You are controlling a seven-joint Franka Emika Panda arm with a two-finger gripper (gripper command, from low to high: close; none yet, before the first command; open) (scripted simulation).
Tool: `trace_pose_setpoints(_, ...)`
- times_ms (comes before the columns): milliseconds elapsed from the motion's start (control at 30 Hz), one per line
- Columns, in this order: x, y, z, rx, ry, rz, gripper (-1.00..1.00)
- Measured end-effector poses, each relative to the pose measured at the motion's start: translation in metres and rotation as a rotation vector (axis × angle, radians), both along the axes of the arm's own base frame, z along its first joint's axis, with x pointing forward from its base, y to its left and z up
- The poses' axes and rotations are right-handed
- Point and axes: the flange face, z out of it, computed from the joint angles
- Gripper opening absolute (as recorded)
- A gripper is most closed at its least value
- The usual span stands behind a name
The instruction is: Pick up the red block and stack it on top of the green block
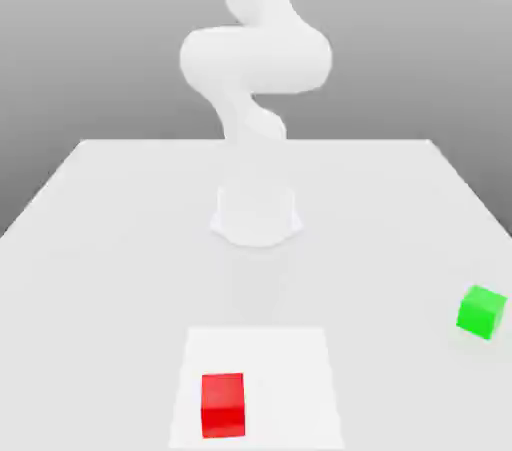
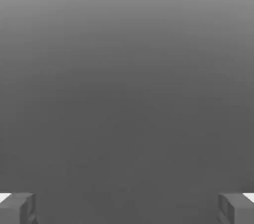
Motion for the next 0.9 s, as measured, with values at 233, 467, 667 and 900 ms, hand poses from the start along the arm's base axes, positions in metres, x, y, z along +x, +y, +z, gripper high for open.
trace_pose_setpoints(233,0.074,-0.010,-0.127,0.001,0.212,0.025,0.00)
trace_pose_setpoints(467,0.106,-0.019,-0.264,-0.005,0.419,0.044,0.00)
trace_pose_setpoints(667,0.101,-0.028,-0.381,-0.018,0.597,0.054,0.00)
trace_pose_setpoints(900,0.083,-0.034,-0.494,-0.034,0.722,0.063,0.00)
